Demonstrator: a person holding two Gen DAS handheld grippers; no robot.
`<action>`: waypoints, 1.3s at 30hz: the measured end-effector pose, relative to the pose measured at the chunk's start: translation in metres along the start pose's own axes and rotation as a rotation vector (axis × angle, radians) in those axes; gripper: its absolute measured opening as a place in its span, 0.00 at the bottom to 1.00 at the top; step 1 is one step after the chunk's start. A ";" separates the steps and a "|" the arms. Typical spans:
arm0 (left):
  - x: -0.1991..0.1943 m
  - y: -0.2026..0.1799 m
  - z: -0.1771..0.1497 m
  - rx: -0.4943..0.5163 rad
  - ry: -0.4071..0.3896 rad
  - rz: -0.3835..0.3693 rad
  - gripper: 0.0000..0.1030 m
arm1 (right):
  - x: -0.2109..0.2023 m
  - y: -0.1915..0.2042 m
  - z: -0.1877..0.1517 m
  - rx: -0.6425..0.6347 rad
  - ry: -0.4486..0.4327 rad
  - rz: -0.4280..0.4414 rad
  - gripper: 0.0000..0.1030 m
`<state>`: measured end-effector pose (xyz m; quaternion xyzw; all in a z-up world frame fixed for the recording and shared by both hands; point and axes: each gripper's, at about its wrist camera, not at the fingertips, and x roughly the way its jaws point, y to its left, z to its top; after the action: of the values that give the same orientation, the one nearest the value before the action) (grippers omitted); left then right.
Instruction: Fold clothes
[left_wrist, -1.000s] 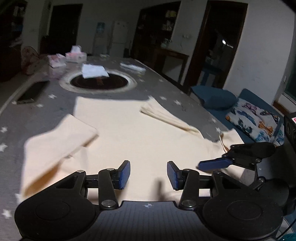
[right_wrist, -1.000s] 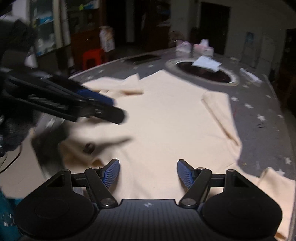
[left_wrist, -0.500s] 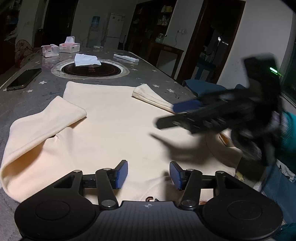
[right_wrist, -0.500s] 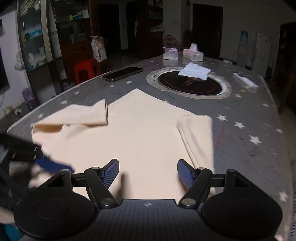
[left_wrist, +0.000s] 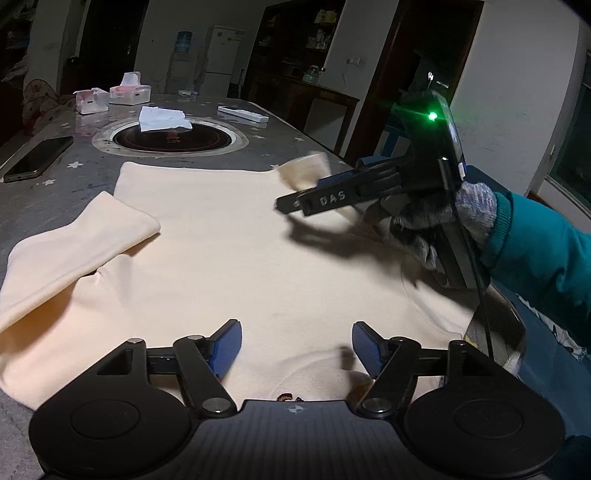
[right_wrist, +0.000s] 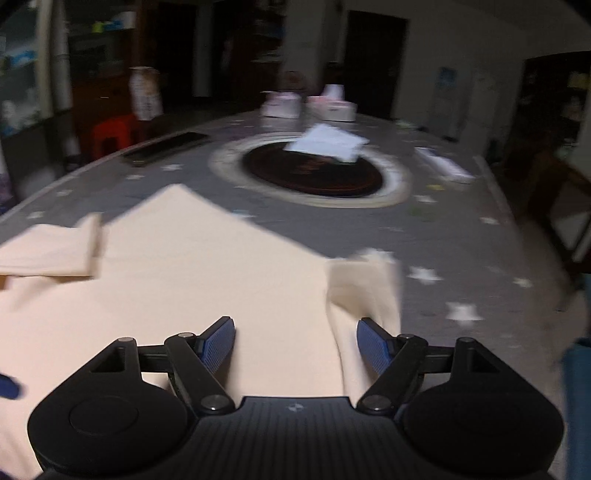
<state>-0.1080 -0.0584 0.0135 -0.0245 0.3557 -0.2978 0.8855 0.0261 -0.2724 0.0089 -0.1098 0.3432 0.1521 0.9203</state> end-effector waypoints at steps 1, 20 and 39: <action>0.000 0.000 0.000 0.002 0.000 0.000 0.70 | 0.000 -0.007 -0.001 0.017 0.004 -0.018 0.73; 0.012 0.037 0.041 -0.064 -0.003 0.079 0.70 | -0.042 0.030 -0.012 -0.009 -0.012 0.134 0.83; 0.007 0.093 0.054 -0.179 -0.172 0.408 0.65 | -0.038 0.041 -0.031 0.001 0.043 0.147 0.88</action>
<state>-0.0220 0.0054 0.0257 -0.0558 0.3016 -0.0766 0.9487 -0.0344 -0.2520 0.0068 -0.0873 0.3702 0.2166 0.8991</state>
